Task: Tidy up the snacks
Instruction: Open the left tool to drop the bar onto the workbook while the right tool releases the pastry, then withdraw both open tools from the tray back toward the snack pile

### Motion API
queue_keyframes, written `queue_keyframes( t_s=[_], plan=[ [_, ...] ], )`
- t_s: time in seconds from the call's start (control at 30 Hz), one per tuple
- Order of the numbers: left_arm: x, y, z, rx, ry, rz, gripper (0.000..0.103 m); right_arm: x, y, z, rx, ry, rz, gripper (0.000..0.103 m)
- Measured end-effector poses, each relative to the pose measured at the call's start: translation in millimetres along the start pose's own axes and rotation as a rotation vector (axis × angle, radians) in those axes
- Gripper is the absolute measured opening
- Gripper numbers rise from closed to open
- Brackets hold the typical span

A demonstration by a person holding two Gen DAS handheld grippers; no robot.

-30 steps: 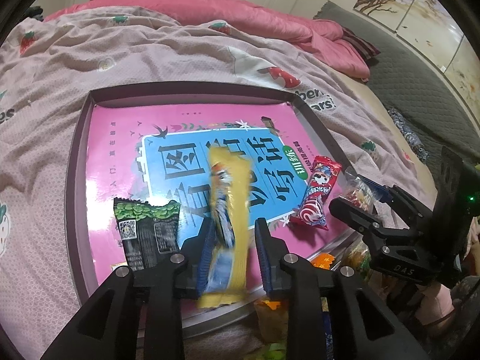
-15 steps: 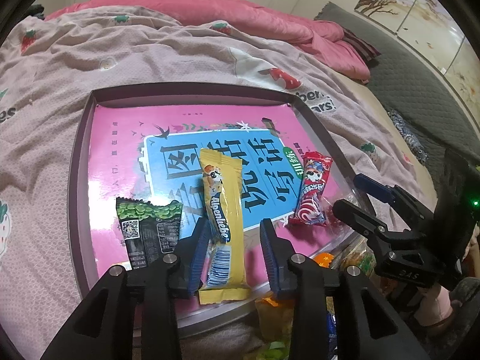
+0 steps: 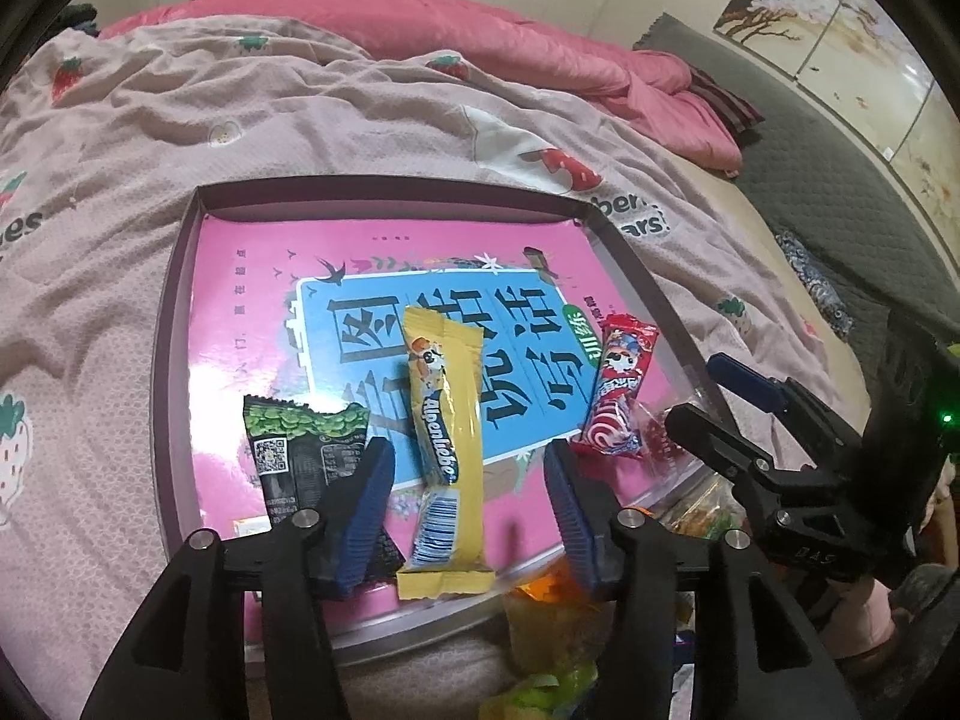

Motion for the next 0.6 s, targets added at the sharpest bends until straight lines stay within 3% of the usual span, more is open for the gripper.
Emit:
queue_keyframes(
  t_s=[0.6],
  plan=[
    [-23.2,3.6,-2.4,0.002,0.049,-0.045,0.065,-13.6,3.0,-5.5,0.001,0.035,0.004,0.081]
  ],
)
Point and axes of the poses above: each gripper's, at about its wrist camera, not at the fingertips, and x roughly the way its jaws point, y to its right, z to its underside, the point moved 2 cm from there along x, roughly the way its jaws point, and after that the axes turned 11 degrees about z, right-handed, at the moved point
